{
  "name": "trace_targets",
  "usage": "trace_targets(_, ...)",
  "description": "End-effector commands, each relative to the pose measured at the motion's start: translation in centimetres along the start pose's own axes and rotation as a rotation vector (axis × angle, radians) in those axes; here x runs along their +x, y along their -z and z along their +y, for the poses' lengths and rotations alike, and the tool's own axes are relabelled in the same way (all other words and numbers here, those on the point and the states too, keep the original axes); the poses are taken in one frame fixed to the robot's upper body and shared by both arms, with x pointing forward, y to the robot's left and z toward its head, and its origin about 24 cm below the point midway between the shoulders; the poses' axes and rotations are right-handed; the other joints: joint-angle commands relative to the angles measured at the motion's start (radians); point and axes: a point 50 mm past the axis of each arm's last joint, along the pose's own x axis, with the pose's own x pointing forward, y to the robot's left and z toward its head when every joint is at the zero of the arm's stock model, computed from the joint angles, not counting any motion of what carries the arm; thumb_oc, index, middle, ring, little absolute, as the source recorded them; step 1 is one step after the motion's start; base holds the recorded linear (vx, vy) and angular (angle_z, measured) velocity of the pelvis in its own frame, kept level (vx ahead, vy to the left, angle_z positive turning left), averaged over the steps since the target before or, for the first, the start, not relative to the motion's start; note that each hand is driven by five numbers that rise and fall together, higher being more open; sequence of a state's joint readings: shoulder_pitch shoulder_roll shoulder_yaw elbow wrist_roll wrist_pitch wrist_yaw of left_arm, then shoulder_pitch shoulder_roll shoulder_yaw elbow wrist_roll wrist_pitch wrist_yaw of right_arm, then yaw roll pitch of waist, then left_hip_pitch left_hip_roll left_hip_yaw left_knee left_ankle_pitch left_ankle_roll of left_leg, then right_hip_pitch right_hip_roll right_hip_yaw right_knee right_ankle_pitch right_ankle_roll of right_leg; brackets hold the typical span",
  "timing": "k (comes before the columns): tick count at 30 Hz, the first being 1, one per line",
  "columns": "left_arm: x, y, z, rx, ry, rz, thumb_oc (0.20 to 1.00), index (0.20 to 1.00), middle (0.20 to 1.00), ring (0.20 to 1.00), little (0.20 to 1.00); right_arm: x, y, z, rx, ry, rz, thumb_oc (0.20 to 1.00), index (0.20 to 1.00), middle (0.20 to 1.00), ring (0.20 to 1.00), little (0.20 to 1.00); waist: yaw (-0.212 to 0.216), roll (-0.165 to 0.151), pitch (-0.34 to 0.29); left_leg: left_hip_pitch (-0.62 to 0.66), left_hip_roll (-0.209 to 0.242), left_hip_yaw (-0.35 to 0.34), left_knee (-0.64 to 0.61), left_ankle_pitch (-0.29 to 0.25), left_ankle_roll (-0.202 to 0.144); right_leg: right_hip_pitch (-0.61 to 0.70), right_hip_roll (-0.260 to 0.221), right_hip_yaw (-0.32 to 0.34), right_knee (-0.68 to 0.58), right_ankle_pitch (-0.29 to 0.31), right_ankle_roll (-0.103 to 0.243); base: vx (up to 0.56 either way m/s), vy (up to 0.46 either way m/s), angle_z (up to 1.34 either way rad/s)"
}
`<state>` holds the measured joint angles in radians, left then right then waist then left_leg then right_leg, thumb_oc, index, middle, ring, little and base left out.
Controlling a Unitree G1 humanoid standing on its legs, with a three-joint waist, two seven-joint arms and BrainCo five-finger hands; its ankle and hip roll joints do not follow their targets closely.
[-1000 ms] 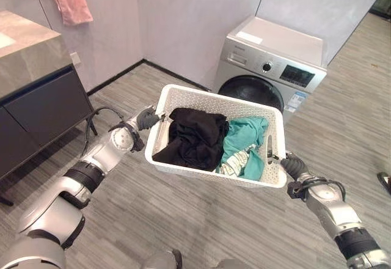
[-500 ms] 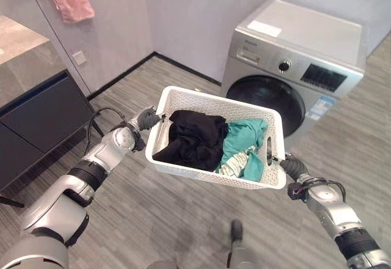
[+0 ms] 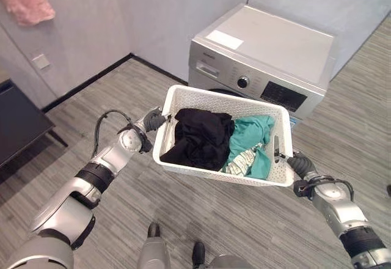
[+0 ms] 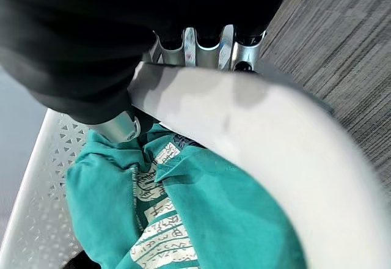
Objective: Grab the laundry basket,head to the washer,open it,put in the laundry and shut it.
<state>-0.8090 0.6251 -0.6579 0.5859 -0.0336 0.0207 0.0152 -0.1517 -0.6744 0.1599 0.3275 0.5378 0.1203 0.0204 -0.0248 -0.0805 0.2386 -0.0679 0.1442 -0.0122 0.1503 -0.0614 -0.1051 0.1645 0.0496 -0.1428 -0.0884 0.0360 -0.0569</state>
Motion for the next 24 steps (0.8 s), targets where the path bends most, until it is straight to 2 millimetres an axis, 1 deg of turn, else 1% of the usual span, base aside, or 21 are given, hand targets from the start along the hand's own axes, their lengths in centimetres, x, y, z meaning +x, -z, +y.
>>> trace_targets(1,1.2,-3.1,2.1,-0.02,-0.063,-0.128,0.2,0.2,0.2,0.2,0.2,0.1,-5.8,-1.4,0.059,0.014,-0.286,0.2,0.2,0.2,0.2,0.2,0.063,0.048,-0.124,0.128,-0.007,0.042,-0.114,0.062,0.062,-0.053,-0.163,0.01,0.086,-0.058,0.171,0.07,0.122,-0.02)
trace_targets(2,1.0,-2.6,2.0,-0.021,-0.059,-0.116,0.2,0.2,0.2,0.2,0.2,0.1,-5.7,-1.4,0.053,0.015,-0.283,0.2,0.2,0.2,0.2,0.2,0.064,0.05,-0.131,0.138,-0.011,0.05,-0.118,0.055,0.063,-0.051,-0.17,0.009,0.081,-0.056,0.175,0.06,0.09,0.0)
trace_targets(6,0.8,-1.9,2.0,-0.018,-0.058,-0.094,0.2,0.2,0.2,0.2,0.2,0.1,-5.7,-1.6,0.035,0.034,-0.288,0.2,0.2,0.2,0.2,0.2,0.07,0.051,-0.135,0.149,-0.017,0.056,-0.117,0.04,0.069,-0.046,-0.179,0.016,0.076,-0.051,0.183,0.05,0.069,0.0)
trace_targets(9,0.5,-1.2,1.8,-0.027,-0.053,-0.076,0.2,0.2,0.2,0.2,0.2,0.1,-5.5,-1.7,0.042,0.043,-0.288,0.2,0.2,0.2,0.2,0.2,0.073,0.053,-0.138,0.155,-0.021,0.06,-0.118,0.037,0.073,-0.048,-0.185,0.019,0.077,-0.046,0.185,0.02,0.056,0.03)
trace_targets(13,0.2,-0.6,1.5,-0.036,-0.049,-0.063,0.2,0.2,0.2,0.2,0.2,0.1,-5.1,-2.1,0.053,0.074,-0.281,0.2,0.2,0.2,0.2,0.2,0.074,0.055,-0.143,0.17,-0.027,0.06,-0.125,0.028,0.077,-0.038,-0.19,0.018,0.069,-0.046,0.189,0.04,0.035,-0.05)
trace_targets(18,0.0,-0.4,1.6,-0.039,-0.055,-0.062,0.2,0.2,0.2,0.2,0.2,0.0,-4.9,-2.1,0.041,0.073,-0.274,0.2,0.2,0.2,0.2,0.2,0.076,0.056,-0.146,0.183,-0.028,0.064,-0.136,0.025,0.077,-0.031,-0.192,0.018,0.063,-0.045,0.192,0.03,0.019,-0.02)
trace_targets(19,-4.0,2.7,2.9,-0.249,-0.271,-0.042,0.2,0.2,0.2,0.2,0.2,2.3,-3.1,0.0,-0.24,0.014,-0.106,0.2,0.2,0.2,0.2,0.2,0.099,0.088,-0.134,0.092,-0.097,0.135,-0.234,0.06,0.088,-0.056,-0.209,-0.069,0.001,-0.047,0.173,0.03,0.007,-0.02)
trace_targets(24,-4.4,3.3,2.5,-0.257,-0.26,-0.023,0.2,0.2,0.2,0.2,0.2,2.3,-3.0,0.2,-0.251,0.014,-0.104,0.2,0.2,0.2,0.2,0.2,0.105,0.091,-0.139,0.11,-0.097,0.133,-0.238,0.053,0.09,-0.048,-0.206,-0.064,0.001,-0.048,0.172,0.04,0.008,-0.09)
